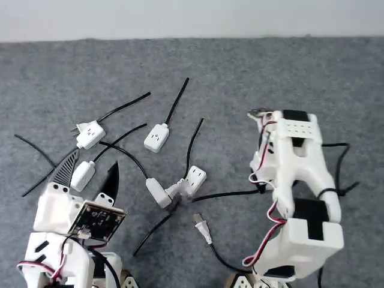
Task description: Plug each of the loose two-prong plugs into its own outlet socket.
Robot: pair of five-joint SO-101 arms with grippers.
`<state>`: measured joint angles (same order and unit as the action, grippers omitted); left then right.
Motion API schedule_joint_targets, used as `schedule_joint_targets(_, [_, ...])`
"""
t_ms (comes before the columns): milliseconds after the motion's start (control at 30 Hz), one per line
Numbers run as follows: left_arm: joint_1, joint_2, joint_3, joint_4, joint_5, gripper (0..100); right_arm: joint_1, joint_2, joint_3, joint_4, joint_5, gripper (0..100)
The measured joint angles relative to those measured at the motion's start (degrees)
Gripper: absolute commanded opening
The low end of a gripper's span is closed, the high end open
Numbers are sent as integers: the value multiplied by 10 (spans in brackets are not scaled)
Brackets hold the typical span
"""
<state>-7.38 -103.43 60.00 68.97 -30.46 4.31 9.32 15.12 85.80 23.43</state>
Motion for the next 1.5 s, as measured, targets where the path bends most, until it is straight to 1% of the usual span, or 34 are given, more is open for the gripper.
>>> schedule_joint_targets(100, [0,0,0,11,0,261,14,6,4,-6,9,292])
schedule_joint_targets(200, [0,0,0,11,0,261,13,5,23,-14,18,292])
schedule_joint_targets(433, [0,0,0,12,0,261,14,5,90,-95,21,292])
schedule_joint_targets(833, [0,0,0,20,0,261,13,6,92,-156,23,293])
schedule_joint_targets(933, [0,0,0,20,0,261,-4,6,93,-159,22,294])
schedule_joint_targets(1067, [0,0,0,20,0,261,-45,6,93,-165,22,294])
schedule_joint_targets(1500, [0,0,0,27,0,261,-120,6,93,-277,22,294])
